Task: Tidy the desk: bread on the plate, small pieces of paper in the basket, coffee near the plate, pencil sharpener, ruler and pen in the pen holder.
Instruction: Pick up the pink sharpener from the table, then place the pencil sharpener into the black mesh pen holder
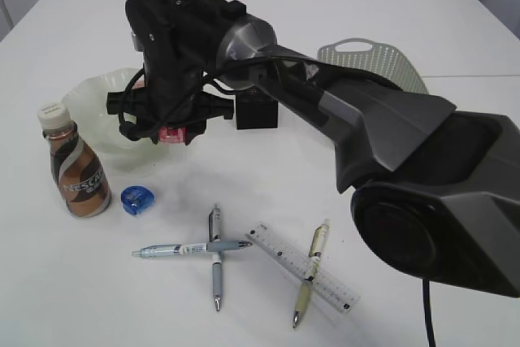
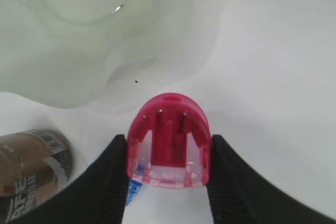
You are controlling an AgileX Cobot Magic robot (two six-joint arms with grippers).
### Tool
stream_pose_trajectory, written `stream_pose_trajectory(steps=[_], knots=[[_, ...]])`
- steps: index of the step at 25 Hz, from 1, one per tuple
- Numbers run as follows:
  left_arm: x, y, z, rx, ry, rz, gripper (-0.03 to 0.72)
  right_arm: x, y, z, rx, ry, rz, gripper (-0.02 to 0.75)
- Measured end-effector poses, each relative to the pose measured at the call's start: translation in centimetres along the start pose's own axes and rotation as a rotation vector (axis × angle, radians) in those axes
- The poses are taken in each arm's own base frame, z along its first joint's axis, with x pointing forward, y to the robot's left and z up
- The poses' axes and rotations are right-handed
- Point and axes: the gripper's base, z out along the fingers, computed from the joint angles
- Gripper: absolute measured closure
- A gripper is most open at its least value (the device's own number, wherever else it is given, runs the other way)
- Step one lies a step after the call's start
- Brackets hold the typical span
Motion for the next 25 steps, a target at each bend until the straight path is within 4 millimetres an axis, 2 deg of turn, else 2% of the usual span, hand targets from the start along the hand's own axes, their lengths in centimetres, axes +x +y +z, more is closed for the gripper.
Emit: stream_pose_trajectory(steps=[3,10,17,25], knots=[[0.0,0.0,0.0,0.000,0.000,0.000,0.265,-0.4,0.0,-1.0,0.004,-0.024,-0.065,0.424],[0.0,0.0,0.0,0.003,0.001,-0.001,0.265,-2.2,-0.4,-5.7,0.049,-0.156,-0.176,0.424],[0.0,0.0,0.0,0.005,0.001,-0.002,0.265,-4.7,-2.7,-9.9,0.142,-0.301,-0.173,0.424],[0.0,0.0,0.0,0.005,0.001,-0.002,0.265,-7.2,-6.8,-10.2,0.224,-0.331,-0.131,0.424]])
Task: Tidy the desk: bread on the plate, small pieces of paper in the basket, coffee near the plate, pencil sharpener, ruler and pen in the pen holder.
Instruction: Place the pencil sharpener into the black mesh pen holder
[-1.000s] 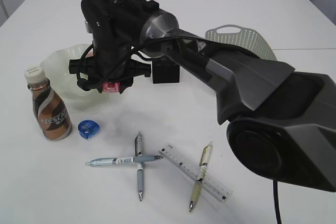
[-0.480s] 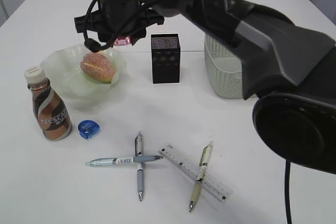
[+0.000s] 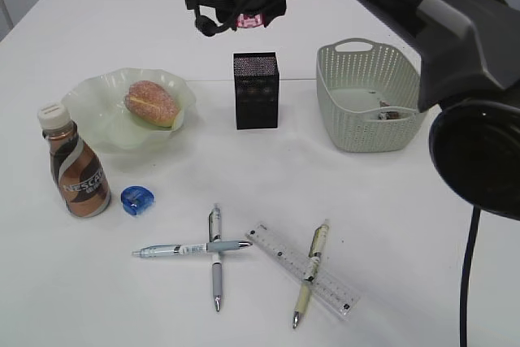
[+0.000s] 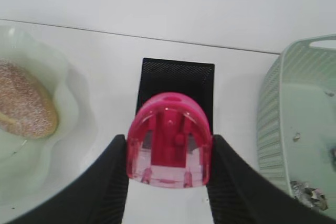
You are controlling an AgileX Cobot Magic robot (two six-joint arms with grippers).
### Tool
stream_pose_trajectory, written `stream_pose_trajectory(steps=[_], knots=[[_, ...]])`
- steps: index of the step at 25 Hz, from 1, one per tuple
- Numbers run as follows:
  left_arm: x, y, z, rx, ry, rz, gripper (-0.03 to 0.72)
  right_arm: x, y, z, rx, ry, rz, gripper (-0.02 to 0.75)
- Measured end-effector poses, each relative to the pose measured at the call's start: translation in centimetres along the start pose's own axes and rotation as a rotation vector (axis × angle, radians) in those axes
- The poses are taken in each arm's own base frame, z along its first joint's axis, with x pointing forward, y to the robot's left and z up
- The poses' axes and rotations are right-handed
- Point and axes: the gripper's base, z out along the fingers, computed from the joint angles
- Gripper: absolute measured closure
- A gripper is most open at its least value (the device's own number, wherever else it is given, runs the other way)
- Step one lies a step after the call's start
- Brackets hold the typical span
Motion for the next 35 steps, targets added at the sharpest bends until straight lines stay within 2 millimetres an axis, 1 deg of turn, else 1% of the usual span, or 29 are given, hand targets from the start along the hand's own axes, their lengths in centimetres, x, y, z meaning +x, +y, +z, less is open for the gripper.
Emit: stream_pose_trajectory(steps=[5,9,11,18,22,26,29,35], knots=[[0.0,0.0,0.0,0.000,0.000,0.000,0.265,-0.6,-2.1,0.8,0.023,0.008,0.008,0.425],[0.0,0.0,0.0,0.000,0.000,0.000,0.265,-0.8,-2.9,1.2,0.007,0.020,0.033,0.425],[0.0,0.0,0.0,0.000,0.000,0.000,0.265,-0.7,-2.8,1.8,-0.005,0.020,0.036,0.425],[0.0,0.0,0.0,0.000,0.000,0.000,0.265,0.7,-2.0,5.7,-0.075,0.062,0.060,0.425],[0.0,0.0,0.0,0.000,0.000,0.000,0.265,0.9,-1.7,7.0,-0.115,0.053,0.079,0.425],[0.0,0.0,0.0,0.001,0.000,0.000,0.265,0.7,-1.5,7.2,-0.141,0.017,0.085,0.425],[0.0,-0.1,0.0,0.013,0.003,-0.004,0.265,0.3,-1.6,7.3,-0.151,-0.012,0.092,0.425],[0.0,-0.2,0.0,0.021,0.005,-0.007,0.265,-0.1,-2.8,7.7,-0.140,-0.024,0.110,0.425]])
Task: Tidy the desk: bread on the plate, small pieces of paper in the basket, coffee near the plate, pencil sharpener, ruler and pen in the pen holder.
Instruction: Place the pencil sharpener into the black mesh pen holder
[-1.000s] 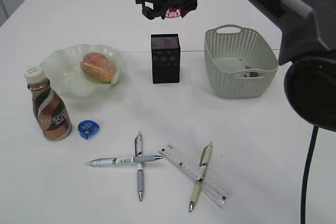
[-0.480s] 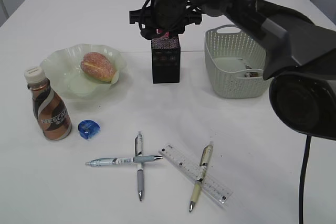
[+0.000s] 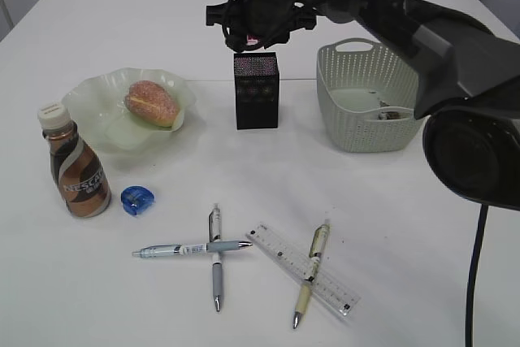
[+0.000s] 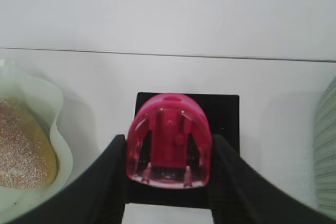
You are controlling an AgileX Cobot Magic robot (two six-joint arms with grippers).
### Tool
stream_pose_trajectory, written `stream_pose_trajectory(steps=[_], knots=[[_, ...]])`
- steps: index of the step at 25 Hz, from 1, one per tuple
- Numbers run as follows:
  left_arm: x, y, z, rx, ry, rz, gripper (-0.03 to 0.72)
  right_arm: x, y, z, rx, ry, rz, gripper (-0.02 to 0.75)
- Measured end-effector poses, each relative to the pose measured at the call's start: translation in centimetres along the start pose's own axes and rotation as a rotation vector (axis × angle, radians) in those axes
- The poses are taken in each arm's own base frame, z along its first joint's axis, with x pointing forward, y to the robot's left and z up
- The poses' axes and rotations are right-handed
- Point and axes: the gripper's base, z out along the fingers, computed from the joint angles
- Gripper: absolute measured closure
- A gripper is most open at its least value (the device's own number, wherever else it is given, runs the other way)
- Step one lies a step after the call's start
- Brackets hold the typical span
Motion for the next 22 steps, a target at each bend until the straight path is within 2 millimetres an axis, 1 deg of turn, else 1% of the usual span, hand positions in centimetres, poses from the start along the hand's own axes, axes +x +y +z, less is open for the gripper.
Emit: stream_pose_trajectory(steps=[4,6,11,16,22], knots=[[0.0,0.0,0.0,0.002,0.000,-0.001,0.265,-0.4,-0.6,0.2,-0.001,-0.021,0.009,0.425],[0.0,0.0,0.0,0.002,0.000,-0.001,0.265,-0.3,-0.7,0.6,-0.006,-0.023,0.013,0.425],[0.0,0.0,0.0,0.002,0.000,-0.001,0.265,1.0,-0.8,2.7,0.000,0.018,0.014,0.425],[0.0,0.0,0.0,0.002,0.000,-0.001,0.265,2.0,-0.9,4.0,0.005,0.047,0.013,0.425],[0.0,0.0,0.0,0.002,0.000,-0.001,0.265,1.9,-0.8,4.0,-0.001,0.038,0.014,0.425]])
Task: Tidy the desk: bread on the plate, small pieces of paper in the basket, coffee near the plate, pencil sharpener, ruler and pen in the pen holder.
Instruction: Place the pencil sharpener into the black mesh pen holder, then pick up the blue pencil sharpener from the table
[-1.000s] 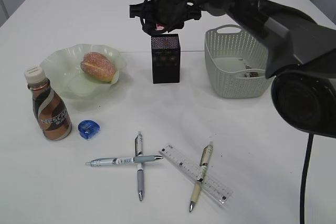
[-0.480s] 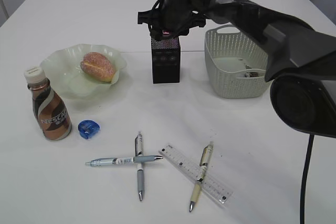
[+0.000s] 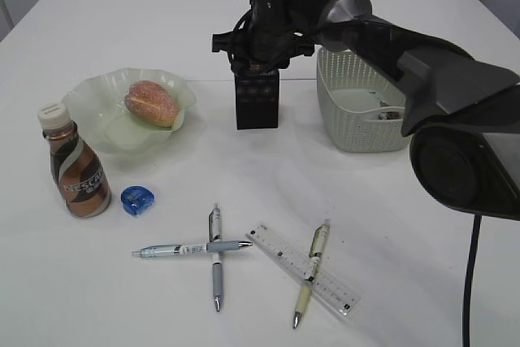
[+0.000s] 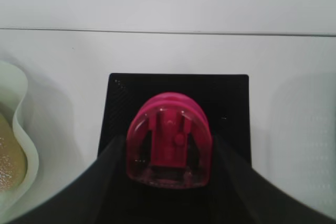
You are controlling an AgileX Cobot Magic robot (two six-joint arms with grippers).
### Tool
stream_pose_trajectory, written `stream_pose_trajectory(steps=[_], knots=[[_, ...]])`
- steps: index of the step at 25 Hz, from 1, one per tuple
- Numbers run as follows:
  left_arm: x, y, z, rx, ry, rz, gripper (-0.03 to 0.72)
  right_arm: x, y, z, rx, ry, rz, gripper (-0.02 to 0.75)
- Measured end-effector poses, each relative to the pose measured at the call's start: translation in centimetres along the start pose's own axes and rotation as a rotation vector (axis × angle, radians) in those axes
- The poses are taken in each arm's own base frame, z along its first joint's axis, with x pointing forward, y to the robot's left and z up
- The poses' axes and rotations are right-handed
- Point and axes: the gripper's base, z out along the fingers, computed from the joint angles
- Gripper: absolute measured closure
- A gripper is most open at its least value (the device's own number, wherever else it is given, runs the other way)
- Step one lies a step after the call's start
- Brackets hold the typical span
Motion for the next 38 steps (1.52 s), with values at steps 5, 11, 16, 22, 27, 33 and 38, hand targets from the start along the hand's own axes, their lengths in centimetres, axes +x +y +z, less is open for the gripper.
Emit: stream_pose_trajectory(steps=[5,11,16,22,27,33,38], knots=[[0.00,0.00,0.00,0.000,0.000,0.000,0.265,0.12,0.02,0.29,-0.002,-0.003,-0.001,0.425],[0.00,0.00,0.00,0.000,0.000,0.000,0.265,0.16,0.09,0.29,-0.010,0.002,0.005,0.391],[0.00,0.00,0.00,0.000,0.000,0.000,0.265,0.19,0.14,0.29,-0.015,0.004,0.009,0.384],[0.00,0.00,0.00,0.000,0.000,0.000,0.265,0.25,0.26,0.29,-0.029,0.011,0.020,0.384],[0.00,0.00,0.00,0.000,0.000,0.000,0.265,0.26,0.29,0.29,-0.032,0.013,0.022,0.383],[0.00,0.00,0.00,0.000,0.000,0.000,0.265,0.23,0.30,0.29,-0.034,0.009,0.009,0.383],[0.00,0.00,0.00,0.000,0.000,0.000,0.265,0.18,0.33,0.29,-0.036,0.004,0.005,0.383]])
